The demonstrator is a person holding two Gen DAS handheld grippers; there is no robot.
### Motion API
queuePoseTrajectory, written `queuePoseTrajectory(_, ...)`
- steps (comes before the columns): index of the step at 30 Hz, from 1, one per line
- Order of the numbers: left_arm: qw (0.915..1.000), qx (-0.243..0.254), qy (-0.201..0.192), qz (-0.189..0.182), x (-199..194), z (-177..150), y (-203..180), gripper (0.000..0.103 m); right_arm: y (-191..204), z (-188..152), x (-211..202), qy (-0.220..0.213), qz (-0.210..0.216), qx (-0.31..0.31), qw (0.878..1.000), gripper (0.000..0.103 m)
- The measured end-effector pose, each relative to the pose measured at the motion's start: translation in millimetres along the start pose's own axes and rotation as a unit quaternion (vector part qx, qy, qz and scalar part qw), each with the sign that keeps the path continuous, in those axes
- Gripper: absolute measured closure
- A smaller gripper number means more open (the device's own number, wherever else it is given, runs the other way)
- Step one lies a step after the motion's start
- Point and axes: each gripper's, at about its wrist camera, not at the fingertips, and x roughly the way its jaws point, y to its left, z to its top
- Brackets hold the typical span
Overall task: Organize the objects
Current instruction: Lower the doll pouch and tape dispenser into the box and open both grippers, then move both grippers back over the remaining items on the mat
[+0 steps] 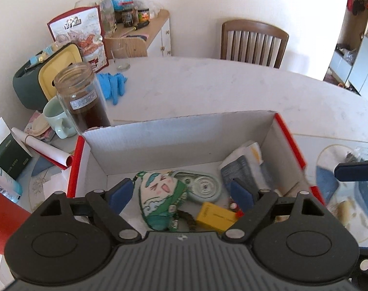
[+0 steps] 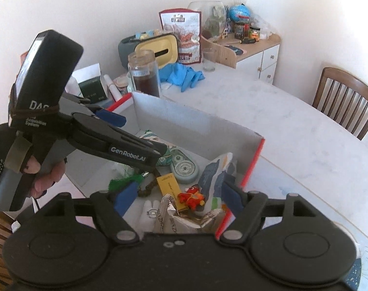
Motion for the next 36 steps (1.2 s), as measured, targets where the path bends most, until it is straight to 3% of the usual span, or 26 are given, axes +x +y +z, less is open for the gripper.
queuePoseTrajectory(9, 0.9998, -0.012, -0.012, -0.010, -20.3, -5.3, -30.3, 0.008, -20.6, -13.2, -30.7, -0.019, -0.002, 0.008, 1.000, 0.017)
queuePoseTrajectory(13, 0.9994, -0.022, -0.017, -0.021, -27.2, -6.7, -46.2, 0.002, -31.7, -21.6, -45.6, -0.029, -0.010, 0.013, 0.999, 0.008)
queuePoseTrajectory(25, 0.9983, -0.019, -0.042, -0.037, -41.8, -13.0, -110.3, 0.001, -81.5, -54.3, -83.5, -0.036, -0.023, 0.044, 0.998, 0.003)
queuePoseTrajectory(36, 0.9969, 0.012, -0.057, -0.053, -47.4, -16.3, -177.6, 0.001, -144.8, -90.3, -109.4, -0.034, -0.062, 0.078, 0.994, 0.001)
